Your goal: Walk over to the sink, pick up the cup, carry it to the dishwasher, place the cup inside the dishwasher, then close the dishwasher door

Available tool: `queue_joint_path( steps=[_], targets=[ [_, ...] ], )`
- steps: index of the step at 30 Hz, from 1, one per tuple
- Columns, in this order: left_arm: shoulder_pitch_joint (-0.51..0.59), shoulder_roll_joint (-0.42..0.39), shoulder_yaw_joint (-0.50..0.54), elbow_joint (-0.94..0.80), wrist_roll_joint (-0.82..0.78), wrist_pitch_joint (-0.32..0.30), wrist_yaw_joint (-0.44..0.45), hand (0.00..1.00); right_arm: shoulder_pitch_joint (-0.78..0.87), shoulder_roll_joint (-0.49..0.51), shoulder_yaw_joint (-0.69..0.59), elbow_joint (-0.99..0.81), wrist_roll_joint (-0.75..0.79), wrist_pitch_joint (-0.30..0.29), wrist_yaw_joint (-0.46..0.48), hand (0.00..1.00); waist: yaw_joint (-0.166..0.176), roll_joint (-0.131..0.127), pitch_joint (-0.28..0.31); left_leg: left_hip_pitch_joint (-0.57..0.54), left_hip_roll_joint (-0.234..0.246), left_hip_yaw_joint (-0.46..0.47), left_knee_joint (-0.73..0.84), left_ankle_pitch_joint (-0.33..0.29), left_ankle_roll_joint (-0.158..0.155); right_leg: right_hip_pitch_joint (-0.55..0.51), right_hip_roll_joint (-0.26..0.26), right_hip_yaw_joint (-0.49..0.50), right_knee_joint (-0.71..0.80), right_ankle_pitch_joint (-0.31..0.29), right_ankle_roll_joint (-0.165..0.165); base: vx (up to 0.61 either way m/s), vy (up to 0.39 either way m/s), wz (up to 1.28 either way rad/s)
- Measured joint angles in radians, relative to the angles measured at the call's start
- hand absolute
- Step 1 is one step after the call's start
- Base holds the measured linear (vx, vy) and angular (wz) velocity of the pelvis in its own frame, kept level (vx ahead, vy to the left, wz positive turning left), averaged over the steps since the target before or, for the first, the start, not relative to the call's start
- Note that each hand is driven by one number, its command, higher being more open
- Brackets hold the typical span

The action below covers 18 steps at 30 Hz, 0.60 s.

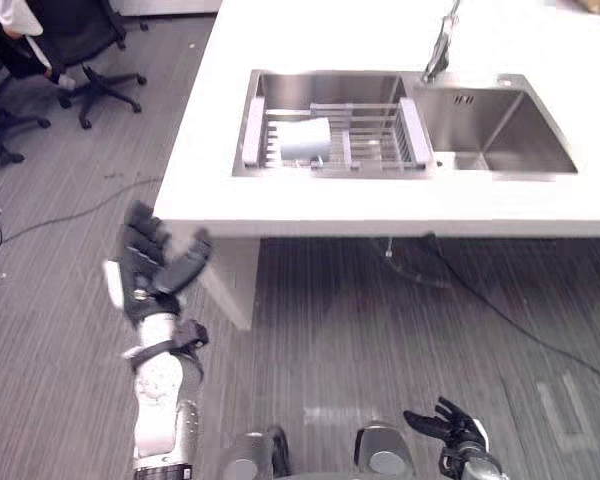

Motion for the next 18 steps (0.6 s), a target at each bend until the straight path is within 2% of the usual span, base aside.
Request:
queue_joint_path(
  steps=[1,2,3,4,5,6,7,10,11,12,13,15,16,17,18],
  targets=[
    [-0.007,0.003,0.005,-0.041,0.024,-0.034,0.018,0.9,-0.003,-0.002,0.004,-0.005,0.0,-0.002,0.007,0.9,0.0,0.02,-0.001,0.059,0.017,0.004,-0.046,-0.005,-0.01,-0.053,0.02,-0.019,-0.098,-0.011,-0.022,0.52,-0.056,-0.1],
    [-0.013,0.002,0.004,-0.055,0.032,-0.047,0.023,0.9,-0.002,-0.005,0.007,-0.012,0.001,-0.003,0.008,0.9,-0.001,0.032,-0.003,0.082,0.027,0.005,-0.062,-0.007,-0.014,-0.081,0.038,-0.017,-0.154,-0.007,-0.026,0.52,-0.084,-0.01],
    [-0.032,0.001,-0.001,-0.068,0.054,-0.068,0.039,0.9,-0.001,-0.01,0.011,-0.036,0.001,-0.007,0.01,0.9,-0.009,0.044,-0.002,0.122,0.042,0.004,-0.083,-0.008,-0.016,-0.129,0.071,0.006,-0.291,0.029,-0.029,0.63,-0.171,0.3],
    [-0.06,0.005,-0.02,-0.073,0.072,-0.075,0.044,0.9,0.009,-0.023,0.021,-0.064,0.0,-0.008,0.014,0.9,-0.026,0.04,-0.007,0.157,0.055,0.002,-0.07,-0.032,-0.056,-0.152,0.103,0.053,-0.503,0.146,-0.032,0.53,-0.153,0.38],
    [-0.063,0.007,-0.025,-0.074,0.075,-0.075,0.044,0.9,0.014,-0.025,0.022,-0.068,0.0,-0.008,0.014,0.9,-0.031,0.039,-0.008,0.163,0.052,0.001,-0.064,-0.043,-0.076,-0.152,0.105,0.06,-0.534,0.207,-0.051,0.69,-0.247,0.58],
    [-0.066,-0.001,-0.05,-0.061,0.101,-0.078,0.04,0.9,0.03,-0.061,0.032,-0.068,-0.002,-0.013,0.014,0.9,-0.042,0.063,-0.016,0.195,0.082,-0.009,-0.036,-0.084,-0.128,-0.141,0.123,0.067,-0.499,0.345,-0.086,0.59,-0.19,0.2],
    [-0.072,0.003,-0.071,-0.052,0.106,-0.066,0.038,0.9,0.027,-0.09,0.032,-0.073,-0.011,-0.016,0.012,0.9,-0.031,0.09,-0.028,0.193,0.104,-0.017,-0.012,-0.066,-0.141,-0.152,0.14,0.084,-0.437,0.292,-0.094,0.69,-0.229,0.15],
    [-0.11,0.026,-0.125,-0.028,0.106,-0.052,-0.002,0.9,0.027,-0.12,0.015,-0.077,-0.027,-0.013,0.014,0.9,-0.046,0.089,-0.028,0.191,0.104,-0.034,0.084,0.036,-0.158,-0.113,0.112,0.064,-0.365,0.196,-0.101,0.47,-0.202,0.23],
    [-0.124,0.046,-0.147,-0.018,0.106,-0.053,-0.034,0.9,0.034,-0.126,0.016,-0.078,-0.029,-0.014,0.02,0.9,-0.054,0.09,-0.027,0.16,0.125,-0.04,0.202,0.103,-0.162,-0.048,0.112,0.045,-0.395,0.169,-0.102,0.4,-0.194,0.25],
    [-0.139,0.081,-0.169,0.0,0.106,-0.053,-0.069,0.9,0.04,-0.124,0.019,-0.081,-0.028,-0.014,0.028,0.9,-0.05,0.087,-0.025,0.11,0.166,-0.039,0.352,0.16,-0.163,0.026,0.123,0.037,-0.457,0.161,-0.109,0.32,-0.158,0.14],
    [-0.152,0.125,-0.194,0.009,0.108,-0.052,-0.102,0.9,0.045,-0.119,0.018,-0.09,-0.028,-0.014,0.032,0.9,-0.046,0.091,-0.027,0.051,0.202,-0.023,0.473,0.108,-0.154,0.087,0.136,0.027,-0.509,0.161,-0.11,0.29,-0.135,0.03],
    [-0.163,0.187,-0.228,0.012,0.128,-0.051,-0.145,0.9,0.05,-0.124,0.015,-0.091,-0.025,-0.019,0.034,0.9,-0.045,0.083,-0.026,-0.034,0.209,-0.01,0.509,0.042,-0.136,0.151,0.135,0.014,-0.567,0.162,-0.111,0.2,-0.075,0.09],
    [-0.167,0.204,-0.233,0.012,0.145,-0.049,-0.161,0.9,0.051,-0.127,0.015,-0.09,-0.025,-0.019,0.035,0.9,-0.042,0.085,-0.027,-0.057,0.207,-0.002,0.486,0.026,-0.13,0.165,0.133,0.013,-0.582,0.163,-0.108,0.21,-0.012,0.07],
    [-0.175,0.237,-0.241,0.016,0.177,-0.045,-0.189,0.9,0.056,-0.13,0.014,-0.088,-0.025,-0.019,0.036,0.9,-0.034,0.087,-0.028,-0.089,0.196,0.018,0.399,0.009,-0.106,0.188,0.127,0.012,-0.607,0.167,-0.102,0.18,0.057,0.02],
    [-0.188,0.262,-0.255,0.029,0.199,-0.042,-0.21,0.9,0.065,-0.132,0.014,-0.087,-0.025,-0.019,0.039,0.9,-0.028,0.088,-0.028,-0.109,0.171,0.025,0.266,0.011,-0.097,0.207,0.119,0.01,-0.627,0.172,-0.093,0.17,0.086,0.03]
  ],
)
